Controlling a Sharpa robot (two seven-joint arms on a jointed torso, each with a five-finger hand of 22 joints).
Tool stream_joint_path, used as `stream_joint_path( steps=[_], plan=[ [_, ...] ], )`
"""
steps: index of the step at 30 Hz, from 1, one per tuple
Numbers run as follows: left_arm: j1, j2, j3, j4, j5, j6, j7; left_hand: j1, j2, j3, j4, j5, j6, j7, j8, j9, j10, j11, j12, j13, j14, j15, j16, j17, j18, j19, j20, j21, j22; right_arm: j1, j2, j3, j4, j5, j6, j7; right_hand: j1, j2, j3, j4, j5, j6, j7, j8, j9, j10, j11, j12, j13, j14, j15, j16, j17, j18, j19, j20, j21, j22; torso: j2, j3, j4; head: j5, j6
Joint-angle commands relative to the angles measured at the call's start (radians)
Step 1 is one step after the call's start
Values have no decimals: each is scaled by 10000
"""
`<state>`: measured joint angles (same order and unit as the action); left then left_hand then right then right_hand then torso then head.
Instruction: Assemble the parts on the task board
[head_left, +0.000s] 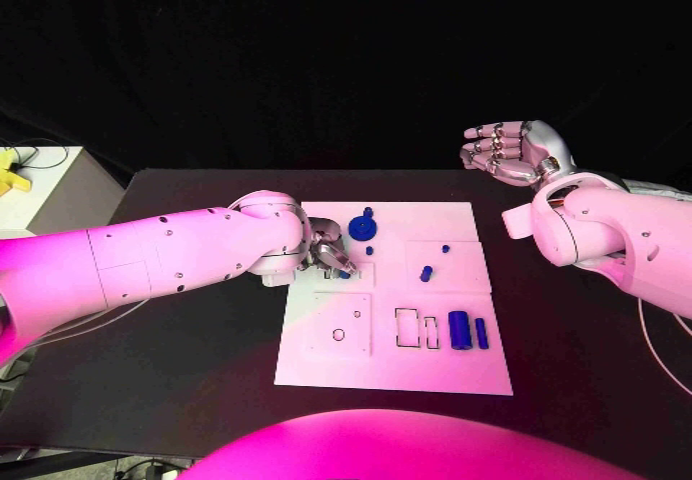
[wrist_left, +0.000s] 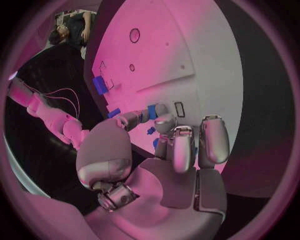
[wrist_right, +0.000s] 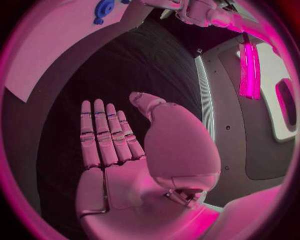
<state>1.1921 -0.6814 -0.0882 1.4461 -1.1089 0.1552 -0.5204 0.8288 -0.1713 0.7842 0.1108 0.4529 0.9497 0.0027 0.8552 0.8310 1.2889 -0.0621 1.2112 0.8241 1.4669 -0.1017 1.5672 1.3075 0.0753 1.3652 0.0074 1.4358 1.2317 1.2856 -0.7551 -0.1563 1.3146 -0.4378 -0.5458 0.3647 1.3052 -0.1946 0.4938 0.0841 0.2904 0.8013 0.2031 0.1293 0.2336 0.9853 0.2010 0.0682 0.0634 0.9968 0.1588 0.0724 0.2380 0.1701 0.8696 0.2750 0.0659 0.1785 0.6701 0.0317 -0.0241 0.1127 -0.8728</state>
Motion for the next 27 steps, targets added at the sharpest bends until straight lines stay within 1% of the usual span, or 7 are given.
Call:
stream_joint_path(
  steps=[1,5,8,10,12,16,27],
  plan=[
    [-107,63,-78,-41,43,279,-6,31,125,-28,29,-52,30,-34,-68,-10,27,-5,7,-19,1039,-72,36,2633,-60,53,-5,42,12,-7,-1,4,7,-38,34,86,-61,14,-61,-11,26,82,588,-41,-16,39,38,-44,-1,23,66,-59,-16,121,-76,25,-44,-15,1,-5,-2,8,2],
    [-107,78,-77,-64,40,263,-5,17,146,-63,58,-70,37,-31,-71,-9,30,-3,10,-10,1039,-73,36,2633,-61,57,-7,43,18,-11,-3,4,6,-37,41,86,-61,14,-61,-11,26,82,588,-41,-16,39,38,-44,-1,23,66,-59,-16,121,-76,25,-44,-15,-5,-3,0,8,2],
    [-107,90,-77,-71,43,264,-4,-49,138,-284,157,-107,57,-26,-79,0,30,2,7,-10,1039,-73,36,2633,-61,55,-10,36,11,-14,-2,4,5,-36,46,87,-65,17,-64,-10,23,94,590,-40,-15,41,39,-44,-1,22,67,-59,-21,120,-86,27,-45,-24,-4,2,4,4,2],
    [-106,98,-77,-77,47,270,-4,-245,4,-883,409,-165,118,-15,-88,11,32,11,8,-4,1039,-63,36,2633,-65,65,-7,33,24,-18,0,4,5,-35,50,89,-65,17,-64,-10,23,94,590,-40,-15,41,39,-44,-1,22,67,-59,-21,120,-86,27,-45,-24,-8,-1,1,8,2],
    [-105,104,-76,-86,50,277,-4,-224,-26,-1411,578,-164,136,-23,-119,14,29,7,4,-1,1039,-69,36,2633,-64,68,-12,26,28,-21,0,4,5,-34,54,91,-65,17,-64,-10,23,94,590,-40,-15,41,39,-44,-1,22,67,-59,-21,120,-86,27,-45,-24,-10,-2,0,6,2],
    [-104,107,-76,-105,52,287,-6,-90,-34,-2059,826,-160,146,-27,-176,15,22,2,-2,1,1039,-75,36,2633,-66,77,-20,19,43,-24,-2,4,8,-32,58,96,-71,17,-69,-10,19,86,592,-44,-20,42,40,-44,-1,21,69,-60,-25,120,-95,29,-45,-34,-7,1,4,-1,2],
    [-103,89,-75,-109,40,293,-8,99,-5,-2495,1037,-159,145,-29,-220,21,11,1,-12,-5,1039,-78,36,2633,-62,69,-25,3,30,-29,-16,4,23,-29,77,94,-98,20,-98,-7,-18,76,602,-60,-36,43,48,-48,-3,10,79,-65,-55,117,-149,39,-48,-89,-8,-4,-2,2,2]
  ],
)
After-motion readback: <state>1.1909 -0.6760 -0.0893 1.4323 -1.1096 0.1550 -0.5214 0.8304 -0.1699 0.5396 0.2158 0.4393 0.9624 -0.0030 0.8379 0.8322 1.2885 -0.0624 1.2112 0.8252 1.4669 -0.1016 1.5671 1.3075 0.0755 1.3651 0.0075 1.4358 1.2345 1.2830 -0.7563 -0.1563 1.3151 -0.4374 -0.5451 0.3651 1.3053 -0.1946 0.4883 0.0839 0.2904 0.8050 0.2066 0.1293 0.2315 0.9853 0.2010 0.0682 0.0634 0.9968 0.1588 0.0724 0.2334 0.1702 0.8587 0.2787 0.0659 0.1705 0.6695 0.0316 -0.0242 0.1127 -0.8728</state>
